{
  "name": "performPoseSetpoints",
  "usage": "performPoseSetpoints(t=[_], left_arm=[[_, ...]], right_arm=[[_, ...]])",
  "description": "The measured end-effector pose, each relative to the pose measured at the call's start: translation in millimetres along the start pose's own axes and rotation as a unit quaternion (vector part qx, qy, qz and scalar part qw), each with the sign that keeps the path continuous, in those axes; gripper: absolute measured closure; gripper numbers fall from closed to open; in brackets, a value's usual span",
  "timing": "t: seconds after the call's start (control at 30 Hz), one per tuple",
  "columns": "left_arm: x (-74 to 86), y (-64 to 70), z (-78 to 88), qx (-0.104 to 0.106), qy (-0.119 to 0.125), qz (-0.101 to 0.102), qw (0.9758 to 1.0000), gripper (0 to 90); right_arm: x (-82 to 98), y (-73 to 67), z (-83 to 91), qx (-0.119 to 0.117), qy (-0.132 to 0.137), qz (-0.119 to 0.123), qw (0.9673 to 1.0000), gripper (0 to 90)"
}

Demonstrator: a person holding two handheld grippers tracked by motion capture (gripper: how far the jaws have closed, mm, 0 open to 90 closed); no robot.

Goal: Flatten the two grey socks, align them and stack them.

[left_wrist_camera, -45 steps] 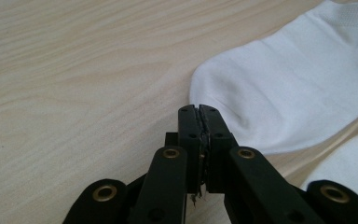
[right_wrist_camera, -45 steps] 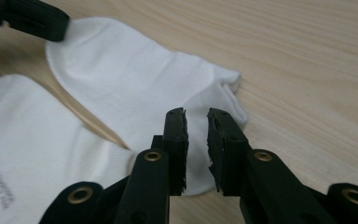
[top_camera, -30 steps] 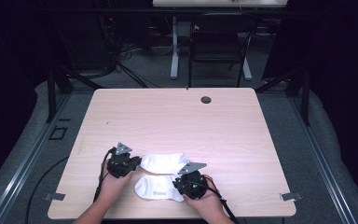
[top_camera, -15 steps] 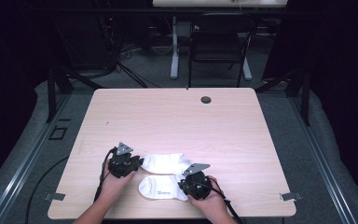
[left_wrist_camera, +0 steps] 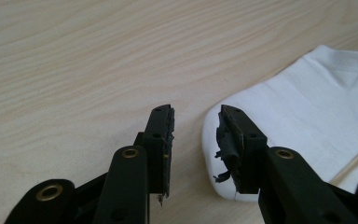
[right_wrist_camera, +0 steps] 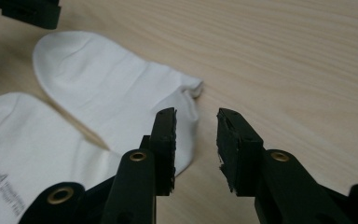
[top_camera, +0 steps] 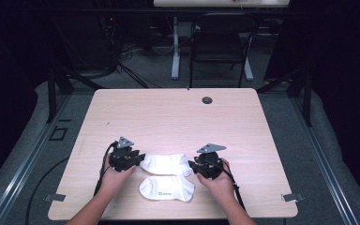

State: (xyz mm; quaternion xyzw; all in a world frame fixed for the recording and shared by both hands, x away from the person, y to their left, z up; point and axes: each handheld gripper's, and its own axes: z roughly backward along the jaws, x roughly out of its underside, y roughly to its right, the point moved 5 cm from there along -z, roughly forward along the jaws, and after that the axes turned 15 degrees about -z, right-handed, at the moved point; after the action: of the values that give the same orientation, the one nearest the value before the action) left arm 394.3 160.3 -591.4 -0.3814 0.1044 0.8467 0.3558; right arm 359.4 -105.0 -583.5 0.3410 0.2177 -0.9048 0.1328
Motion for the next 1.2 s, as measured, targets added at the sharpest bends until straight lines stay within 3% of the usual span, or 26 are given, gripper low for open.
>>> performPoseSetpoints(t=[0.07, 0.2, 0.53, 0.7, 0.8, 0.87, 0.97, 1.2], left_arm=[[-0.9, 1.6, -4.7, 0.005, 0.000, -0.006, 1.0000, 64.8], [1.1, 6.2, -9.3, 0.015, -0.015, -0.017, 0.9996, 65.1], [3.7, 8.3, -15.7, 0.022, -0.025, -0.020, 0.9992, 71.9], [4.8, 10.4, -18.7, 0.023, -0.033, -0.024, 0.9989, 77.4], [5.4, 10.9, -19.8, 0.024, -0.036, -0.024, 0.9987, 80.7], [4.8, 11.0, -19.0, 0.026, -0.035, -0.026, 0.9987, 86.3], [4.4, 11.5, -17.6, 0.028, -0.035, -0.024, 0.9987, 88.9], [-0.8, 9.5, -9.9, 0.026, -0.019, -0.016, 0.9994, 89.3]], right_arm=[[-6.5, 13.2, -7.2, 0.002, -0.001, -0.024, 0.9997, 65.4], [-4.9, 20.6, -17.7, 0.005, -0.016, -0.036, 0.9992, 63.2], [-6.6, 8.9, -14.5, -0.026, 0.002, -0.036, 0.9990, 61.6], [-4.6, 6.2, -19.8, -0.029, -0.011, -0.030, 0.9991, 61.1], [-2.1, 4.7, -24.1, -0.023, -0.019, -0.022, 0.9993, 67.7], [-1.2, 4.8, -25.4, -0.016, -0.024, -0.016, 0.9994, 78.3], [-1.9, 4.1, -25.2, -0.014, -0.026, -0.016, 0.9994, 84.2], [-7.0, -2.5, -20.9, -0.012, -0.021, -0.003, 0.9997, 86.3]])
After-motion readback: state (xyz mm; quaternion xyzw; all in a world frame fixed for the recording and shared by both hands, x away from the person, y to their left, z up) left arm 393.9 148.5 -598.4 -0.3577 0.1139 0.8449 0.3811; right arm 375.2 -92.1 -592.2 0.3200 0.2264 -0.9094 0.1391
